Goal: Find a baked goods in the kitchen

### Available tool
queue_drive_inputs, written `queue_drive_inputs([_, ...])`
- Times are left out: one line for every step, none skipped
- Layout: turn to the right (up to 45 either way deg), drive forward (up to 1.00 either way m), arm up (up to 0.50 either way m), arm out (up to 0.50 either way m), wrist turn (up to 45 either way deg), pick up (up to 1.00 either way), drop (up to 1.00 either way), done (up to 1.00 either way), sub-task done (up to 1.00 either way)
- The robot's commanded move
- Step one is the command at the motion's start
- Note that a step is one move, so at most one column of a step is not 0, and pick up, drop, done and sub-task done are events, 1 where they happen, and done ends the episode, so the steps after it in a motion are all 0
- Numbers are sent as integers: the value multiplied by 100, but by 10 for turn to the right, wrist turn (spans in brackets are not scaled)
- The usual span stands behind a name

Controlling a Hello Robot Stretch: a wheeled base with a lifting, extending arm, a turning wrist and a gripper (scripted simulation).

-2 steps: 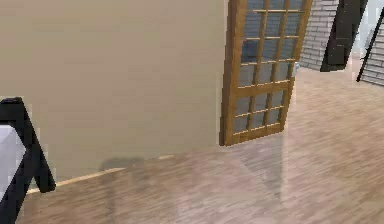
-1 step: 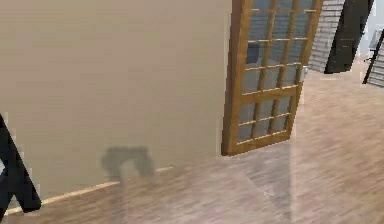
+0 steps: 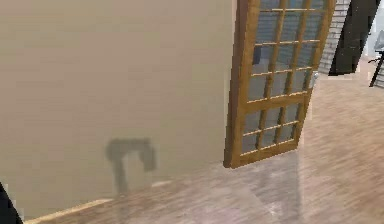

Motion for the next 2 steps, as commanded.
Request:
queue_drive_inputs([420, 0, 0, 0, 0, 0, 0, 0, 0])
queue_drive_inputs([0, 100, 0, 0, 0, 0, 0, 0, 0])
